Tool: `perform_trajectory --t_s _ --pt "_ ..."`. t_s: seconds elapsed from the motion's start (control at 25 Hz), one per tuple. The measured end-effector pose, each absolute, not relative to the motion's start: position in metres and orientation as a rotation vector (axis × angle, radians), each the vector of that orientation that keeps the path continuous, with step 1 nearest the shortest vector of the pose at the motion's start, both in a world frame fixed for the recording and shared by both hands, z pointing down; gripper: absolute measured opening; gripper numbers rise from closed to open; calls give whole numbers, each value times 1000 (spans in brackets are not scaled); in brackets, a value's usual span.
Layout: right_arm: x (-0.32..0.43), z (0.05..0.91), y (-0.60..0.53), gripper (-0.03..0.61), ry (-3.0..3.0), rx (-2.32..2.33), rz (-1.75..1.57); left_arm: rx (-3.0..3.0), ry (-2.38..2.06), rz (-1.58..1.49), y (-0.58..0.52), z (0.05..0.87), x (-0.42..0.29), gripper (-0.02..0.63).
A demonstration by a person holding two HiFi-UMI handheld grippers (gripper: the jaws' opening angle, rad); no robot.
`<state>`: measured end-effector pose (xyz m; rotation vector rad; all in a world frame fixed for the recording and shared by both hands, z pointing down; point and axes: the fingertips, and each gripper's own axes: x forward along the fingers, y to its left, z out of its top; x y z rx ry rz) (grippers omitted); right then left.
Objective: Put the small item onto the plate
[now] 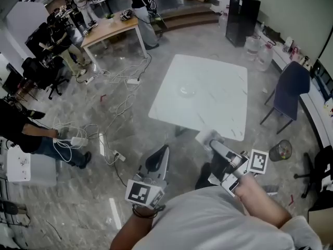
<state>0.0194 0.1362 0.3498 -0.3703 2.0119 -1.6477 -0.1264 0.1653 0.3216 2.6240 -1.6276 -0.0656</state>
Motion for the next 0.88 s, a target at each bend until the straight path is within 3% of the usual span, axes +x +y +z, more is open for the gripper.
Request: perform_trajectory --t_s 0.52,0.88 --pt "43 372 -84 91 2066 -355 -1696 2589 -1664 -13 -35 340 -93 6" --pt "44 405 -183 91 2059 -382 -1752 2562 -1648 3 -112 354 -80 6"
